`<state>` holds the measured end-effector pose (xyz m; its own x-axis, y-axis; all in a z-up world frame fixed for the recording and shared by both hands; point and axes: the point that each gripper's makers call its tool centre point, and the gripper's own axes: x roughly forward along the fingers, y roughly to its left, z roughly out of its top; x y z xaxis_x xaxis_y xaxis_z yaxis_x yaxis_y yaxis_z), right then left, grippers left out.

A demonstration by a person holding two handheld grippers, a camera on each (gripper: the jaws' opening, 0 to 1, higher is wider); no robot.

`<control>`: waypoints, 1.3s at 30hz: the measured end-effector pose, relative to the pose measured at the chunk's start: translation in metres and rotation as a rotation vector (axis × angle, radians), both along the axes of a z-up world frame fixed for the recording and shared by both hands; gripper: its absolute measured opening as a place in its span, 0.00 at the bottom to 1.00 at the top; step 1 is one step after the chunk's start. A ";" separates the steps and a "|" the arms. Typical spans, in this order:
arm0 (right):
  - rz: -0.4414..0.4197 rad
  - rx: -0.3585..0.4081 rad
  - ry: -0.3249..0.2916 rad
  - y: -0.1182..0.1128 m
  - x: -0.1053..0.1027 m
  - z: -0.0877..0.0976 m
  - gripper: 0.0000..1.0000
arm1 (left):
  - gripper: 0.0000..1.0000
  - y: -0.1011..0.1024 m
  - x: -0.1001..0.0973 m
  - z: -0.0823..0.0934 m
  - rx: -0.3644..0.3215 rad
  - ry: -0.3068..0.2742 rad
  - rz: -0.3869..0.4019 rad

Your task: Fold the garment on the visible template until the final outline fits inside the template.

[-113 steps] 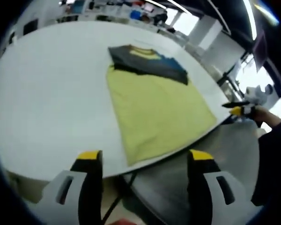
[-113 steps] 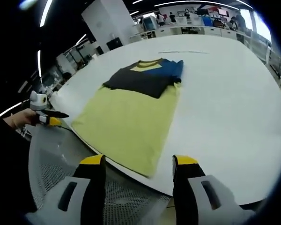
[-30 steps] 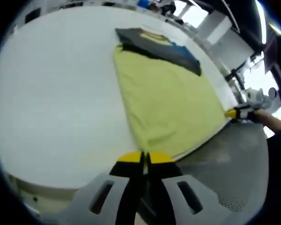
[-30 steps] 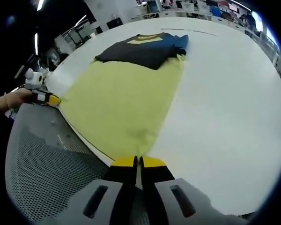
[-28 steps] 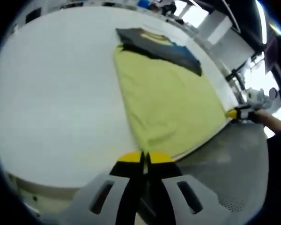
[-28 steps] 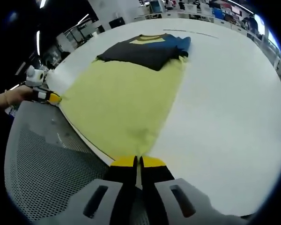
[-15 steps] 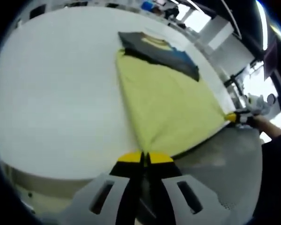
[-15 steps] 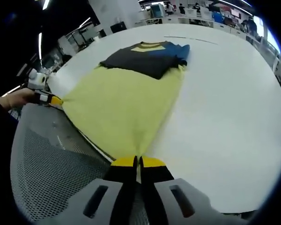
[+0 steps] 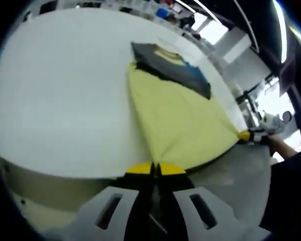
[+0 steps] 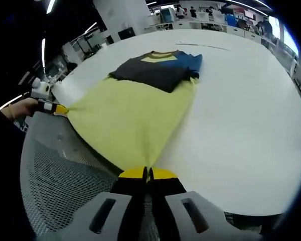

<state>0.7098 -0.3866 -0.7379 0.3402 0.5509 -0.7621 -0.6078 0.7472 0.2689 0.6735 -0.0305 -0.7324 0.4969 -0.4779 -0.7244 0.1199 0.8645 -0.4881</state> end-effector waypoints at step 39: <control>0.081 0.035 -0.062 -0.006 -0.040 0.089 0.03 | 0.00 -0.012 -0.049 0.112 -0.116 -0.067 -0.049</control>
<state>0.6696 -0.3929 -0.6491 0.3394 0.6047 -0.7205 -0.6820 0.6857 0.2542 0.6248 -0.0422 -0.6207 0.5163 -0.5815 -0.6287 0.1958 0.7949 -0.5743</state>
